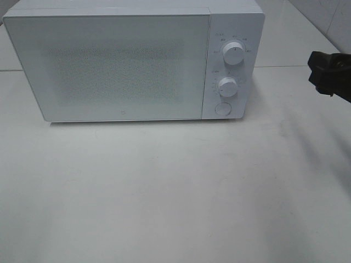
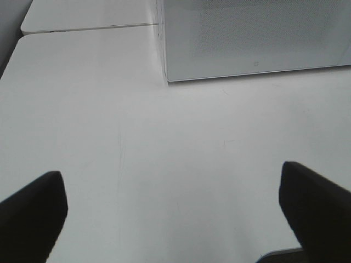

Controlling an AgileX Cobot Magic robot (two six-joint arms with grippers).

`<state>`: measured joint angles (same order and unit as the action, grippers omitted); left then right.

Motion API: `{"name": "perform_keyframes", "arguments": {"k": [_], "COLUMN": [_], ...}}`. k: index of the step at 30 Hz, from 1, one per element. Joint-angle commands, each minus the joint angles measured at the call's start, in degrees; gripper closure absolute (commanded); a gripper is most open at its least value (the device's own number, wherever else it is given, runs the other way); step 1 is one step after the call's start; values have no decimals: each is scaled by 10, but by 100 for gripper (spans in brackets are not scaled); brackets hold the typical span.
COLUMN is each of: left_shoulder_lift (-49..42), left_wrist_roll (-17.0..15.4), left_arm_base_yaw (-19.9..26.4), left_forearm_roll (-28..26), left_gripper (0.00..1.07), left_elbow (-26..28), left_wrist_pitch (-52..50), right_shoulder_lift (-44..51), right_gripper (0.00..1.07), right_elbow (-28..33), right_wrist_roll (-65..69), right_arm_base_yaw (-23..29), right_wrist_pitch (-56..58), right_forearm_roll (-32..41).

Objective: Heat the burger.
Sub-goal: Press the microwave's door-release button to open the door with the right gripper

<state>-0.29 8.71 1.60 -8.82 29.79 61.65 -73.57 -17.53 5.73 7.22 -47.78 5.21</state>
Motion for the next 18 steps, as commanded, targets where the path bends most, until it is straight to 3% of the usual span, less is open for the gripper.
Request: {"name": "perform_keyframes", "arguments": {"k": [1, 4, 6, 9, 11, 18], "left_shoulder_lift": [-3, -3, -3, -3, -3, -3], "left_wrist_roll": [0, 0, 0, 0, 0, 0], "left_arm_base_yaw": [2, 2, 2, 2, 2, 2], "left_forearm_roll": [-2, -2, -2, -2, -2, -2], "left_gripper": [9, 9, 9, 9, 9, 9], "left_elbow": [-1, -1, -1, -1, -1, -1], "left_wrist_pitch": [-1, -1, -1, -1, -1, -1], "right_shoulder_lift": [-13, -32, -65, -75, -115, -164], "right_gripper": [35, 35, 35, 35, 35, 35], "right_elbow": [12, 26, 34, 34, 34, 33], "right_wrist_roll": [-25, -41, -77, -87, -127, -146], "right_arm_base_yaw": [-1, 25, 84, 102, 168, 257], "right_wrist_pitch": [-59, -102, -156, -166, -213, -270], "right_forearm_roll": [31, 73, 137, 159, 235, 336]}}
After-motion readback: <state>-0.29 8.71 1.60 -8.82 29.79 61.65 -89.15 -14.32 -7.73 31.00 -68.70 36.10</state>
